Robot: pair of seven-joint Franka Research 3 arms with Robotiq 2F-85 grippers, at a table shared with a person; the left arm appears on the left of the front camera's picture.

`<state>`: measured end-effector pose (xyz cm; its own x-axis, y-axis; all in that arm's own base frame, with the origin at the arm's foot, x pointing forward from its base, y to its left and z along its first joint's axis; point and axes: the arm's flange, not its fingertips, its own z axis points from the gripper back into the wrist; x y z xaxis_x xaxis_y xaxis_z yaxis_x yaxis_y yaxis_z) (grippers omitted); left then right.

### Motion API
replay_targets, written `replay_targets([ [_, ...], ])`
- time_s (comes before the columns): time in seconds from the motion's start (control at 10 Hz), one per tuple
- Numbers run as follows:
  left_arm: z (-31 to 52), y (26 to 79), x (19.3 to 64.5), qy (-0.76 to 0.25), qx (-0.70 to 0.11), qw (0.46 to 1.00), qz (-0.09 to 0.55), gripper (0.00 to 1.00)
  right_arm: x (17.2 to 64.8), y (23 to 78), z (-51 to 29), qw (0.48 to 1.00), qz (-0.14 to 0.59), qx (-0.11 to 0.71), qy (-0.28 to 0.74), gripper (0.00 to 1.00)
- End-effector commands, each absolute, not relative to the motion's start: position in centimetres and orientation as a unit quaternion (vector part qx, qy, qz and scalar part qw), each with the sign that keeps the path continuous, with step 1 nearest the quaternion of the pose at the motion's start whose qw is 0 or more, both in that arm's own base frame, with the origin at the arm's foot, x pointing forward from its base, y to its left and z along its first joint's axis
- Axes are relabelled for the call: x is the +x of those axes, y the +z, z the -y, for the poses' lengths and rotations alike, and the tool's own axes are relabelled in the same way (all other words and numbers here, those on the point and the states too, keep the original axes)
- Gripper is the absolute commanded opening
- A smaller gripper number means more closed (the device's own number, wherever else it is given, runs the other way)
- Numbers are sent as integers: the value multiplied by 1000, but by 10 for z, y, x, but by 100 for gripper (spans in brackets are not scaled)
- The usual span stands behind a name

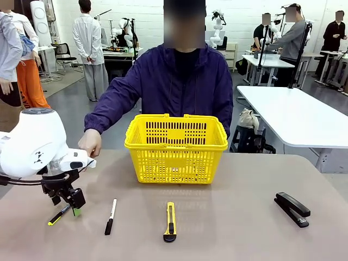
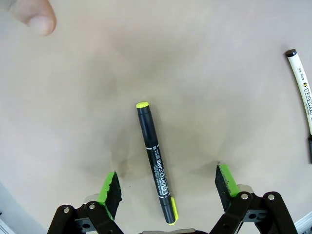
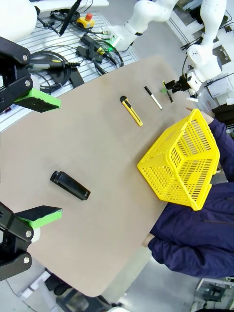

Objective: Place the items the person wants into the basket.
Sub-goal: Pick up the item the person points to and place it in the Market Basket.

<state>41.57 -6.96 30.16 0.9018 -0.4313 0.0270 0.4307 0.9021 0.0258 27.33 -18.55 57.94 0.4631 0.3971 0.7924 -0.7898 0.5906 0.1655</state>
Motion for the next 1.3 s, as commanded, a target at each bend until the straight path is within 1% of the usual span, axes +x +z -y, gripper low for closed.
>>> replay_targets([
  [0.0,60,301,403,-222,0,975,31,100,275,582,186,802,380,276,368,100],
  [0.1,60,302,403,-221,1,975,35,87,275,582,186,802,380,276,368,100],
  [0.2,61,302,402,-220,0,975,38,56,275,582,186,802,380,276,368,100],
  [0.3,61,304,403,-221,0,974,38,32,275,582,186,802,380,276,368,100],
  [0.4,60,304,403,-222,0,974,39,1,275,582,186,802,380,276,368,100],
  [1.2,59,310,401,-239,5,970,41,0,275,582,186,802,380,276,368,100],
])
